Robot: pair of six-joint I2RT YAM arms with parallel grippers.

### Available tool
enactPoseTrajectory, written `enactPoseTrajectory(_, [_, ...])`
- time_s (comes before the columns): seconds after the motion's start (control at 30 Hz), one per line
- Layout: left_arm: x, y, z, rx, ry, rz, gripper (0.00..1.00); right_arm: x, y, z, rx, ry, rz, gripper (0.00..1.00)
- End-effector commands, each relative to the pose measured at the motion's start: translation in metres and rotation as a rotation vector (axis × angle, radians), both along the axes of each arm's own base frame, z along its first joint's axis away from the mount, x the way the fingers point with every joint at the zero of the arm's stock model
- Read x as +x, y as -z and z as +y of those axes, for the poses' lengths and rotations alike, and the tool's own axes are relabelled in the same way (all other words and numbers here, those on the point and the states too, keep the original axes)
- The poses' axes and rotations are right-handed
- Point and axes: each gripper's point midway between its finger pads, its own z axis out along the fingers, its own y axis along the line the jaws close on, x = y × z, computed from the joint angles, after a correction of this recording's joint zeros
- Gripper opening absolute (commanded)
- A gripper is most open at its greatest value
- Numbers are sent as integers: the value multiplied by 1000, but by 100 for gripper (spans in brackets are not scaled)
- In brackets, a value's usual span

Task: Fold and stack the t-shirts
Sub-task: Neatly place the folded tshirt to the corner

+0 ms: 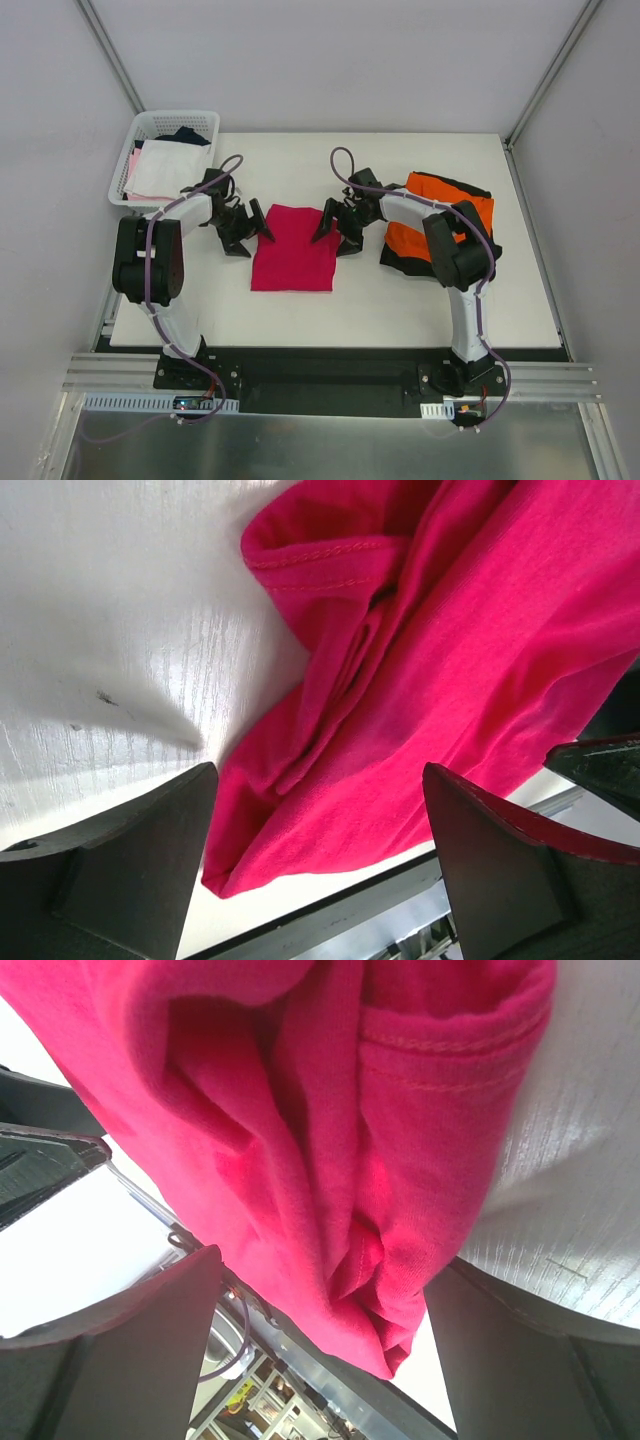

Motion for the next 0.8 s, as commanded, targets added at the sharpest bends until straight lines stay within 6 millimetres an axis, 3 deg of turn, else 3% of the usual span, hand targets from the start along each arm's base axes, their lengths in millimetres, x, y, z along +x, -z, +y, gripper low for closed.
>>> enactPoseTrajectory(0.0, [2,0,-7,-30,31,-29,83,2,-3,5,-8,-3,-12,83])
enactPoseTrajectory(0.2, [-6,20,-7,-33,24,6,69,-1,5,2,-23,-8,0,81])
enactPoseTrajectory(0.4, [-8,36,-11,-56,11,31,68,-5,20,3,-41,-17,20,81])
enactPoseTrajectory(0.77, [-12,45,-34,-94,23,51,68,-17,32,18,-50,-42,31,79])
